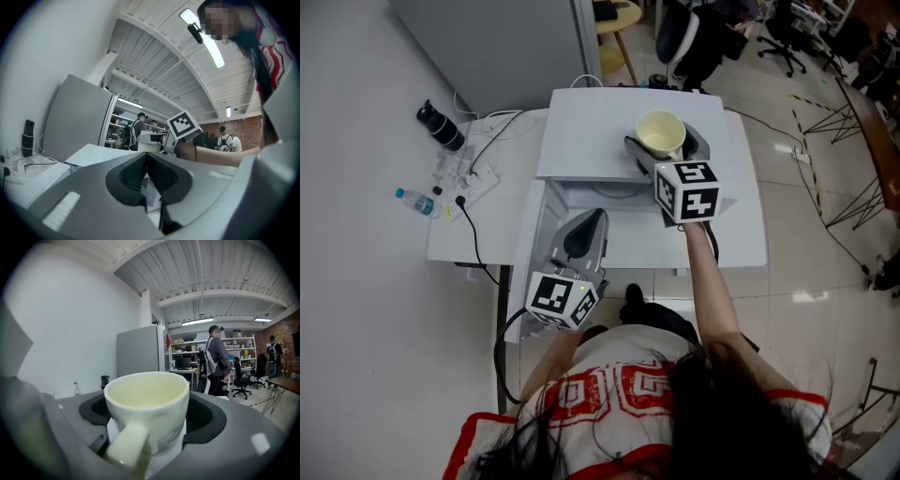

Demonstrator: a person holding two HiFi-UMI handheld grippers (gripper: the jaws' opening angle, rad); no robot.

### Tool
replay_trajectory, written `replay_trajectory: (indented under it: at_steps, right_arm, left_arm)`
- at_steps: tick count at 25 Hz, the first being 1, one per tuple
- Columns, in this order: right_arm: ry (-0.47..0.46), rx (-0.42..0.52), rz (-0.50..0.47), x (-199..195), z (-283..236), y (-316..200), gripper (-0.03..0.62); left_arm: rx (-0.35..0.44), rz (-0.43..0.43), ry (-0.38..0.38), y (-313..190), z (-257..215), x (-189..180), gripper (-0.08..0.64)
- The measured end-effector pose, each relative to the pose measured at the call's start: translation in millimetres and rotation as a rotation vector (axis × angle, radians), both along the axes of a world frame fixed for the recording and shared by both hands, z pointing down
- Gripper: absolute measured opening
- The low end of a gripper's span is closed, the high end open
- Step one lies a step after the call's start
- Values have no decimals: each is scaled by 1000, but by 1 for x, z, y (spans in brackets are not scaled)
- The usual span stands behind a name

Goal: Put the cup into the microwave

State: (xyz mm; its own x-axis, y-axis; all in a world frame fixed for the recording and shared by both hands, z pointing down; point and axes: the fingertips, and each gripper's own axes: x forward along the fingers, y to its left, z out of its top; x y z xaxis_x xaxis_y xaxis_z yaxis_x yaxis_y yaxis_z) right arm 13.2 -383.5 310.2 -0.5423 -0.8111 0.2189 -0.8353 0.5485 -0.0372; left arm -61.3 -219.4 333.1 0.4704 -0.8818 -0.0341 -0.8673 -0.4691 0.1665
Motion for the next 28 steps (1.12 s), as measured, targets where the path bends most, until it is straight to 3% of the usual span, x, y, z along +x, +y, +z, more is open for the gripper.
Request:
replay_trajectory:
  at_steps: [16,28]
  right_arm:
    - [-19,47,27,-6,-8,118,454]
    - [-22,43,56,-9,-1,190,454]
  left_arm:
    - [62,36,-30,69,-7,-7,-11]
    - [52,65,-47,115,-3,-4,-11]
